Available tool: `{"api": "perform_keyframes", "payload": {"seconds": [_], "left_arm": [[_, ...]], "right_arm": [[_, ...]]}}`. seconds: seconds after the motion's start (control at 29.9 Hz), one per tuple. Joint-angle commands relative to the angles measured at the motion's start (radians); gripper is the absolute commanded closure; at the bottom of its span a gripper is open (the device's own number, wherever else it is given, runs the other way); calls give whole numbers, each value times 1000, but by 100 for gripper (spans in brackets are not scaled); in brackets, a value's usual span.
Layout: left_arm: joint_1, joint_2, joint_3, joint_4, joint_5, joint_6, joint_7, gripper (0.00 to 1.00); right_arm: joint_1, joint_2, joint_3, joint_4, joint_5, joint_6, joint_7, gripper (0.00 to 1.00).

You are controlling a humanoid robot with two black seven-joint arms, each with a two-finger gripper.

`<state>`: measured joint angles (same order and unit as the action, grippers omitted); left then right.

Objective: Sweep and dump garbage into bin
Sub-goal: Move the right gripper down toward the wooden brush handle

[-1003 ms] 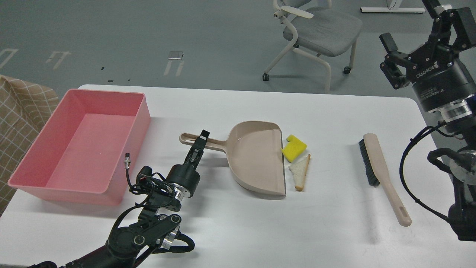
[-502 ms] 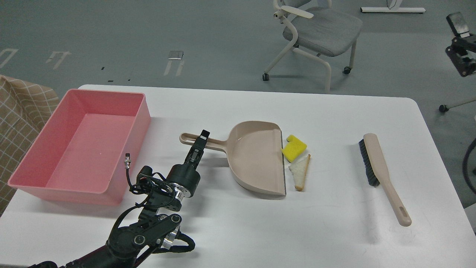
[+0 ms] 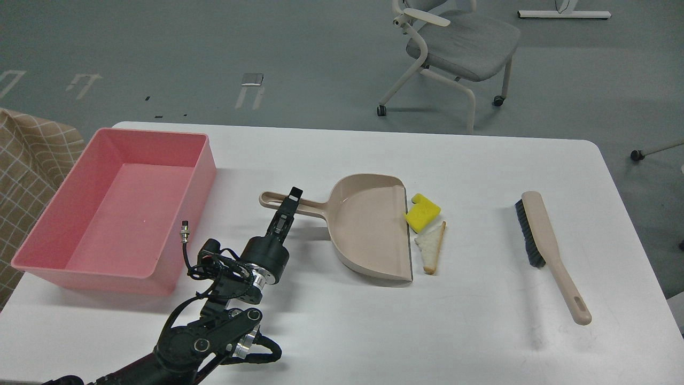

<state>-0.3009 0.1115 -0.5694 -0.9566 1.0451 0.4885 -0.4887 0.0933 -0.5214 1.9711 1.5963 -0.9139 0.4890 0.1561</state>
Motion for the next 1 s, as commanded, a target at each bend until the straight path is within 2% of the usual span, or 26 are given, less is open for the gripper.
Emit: {"api": "perform_keyframes", "payload": {"seconds": [0.0, 0.07, 0.2, 0.4, 0.5, 0.7, 0.8, 0.97], "left_arm": [[-1, 4, 0, -1, 1, 0, 0, 82], [-1, 5, 0, -1, 1, 0, 0, 82], [-1, 4, 0, -1, 1, 0, 0, 82], [-6, 0, 0, -1, 1, 0, 0, 82], [-6, 2, 0, -1, 1, 0, 0, 82], [-7, 4, 0, -1, 1, 0, 0, 81], [-7, 2, 0, -1, 1, 0, 0, 81], [-17, -3, 0, -1, 1, 0, 0, 81]], "right_arm": [[-38, -87, -21, 1, -83, 0, -4, 1], [-47, -138, -24, -4, -193, 0, -12, 2], [-46, -141, -23, -6, -354, 0, -49, 3], [-64, -181, -29, 5, -439, 0, -157, 2], [-139, -302, -107, 20, -445, 0, -158, 2], [-145, -489, -300, 45, -448, 0, -156, 2], [-146, -549, -394, 69, -492, 0, -158, 2], [-142, -572, -524, 125, -698, 0, -152, 2]]}}
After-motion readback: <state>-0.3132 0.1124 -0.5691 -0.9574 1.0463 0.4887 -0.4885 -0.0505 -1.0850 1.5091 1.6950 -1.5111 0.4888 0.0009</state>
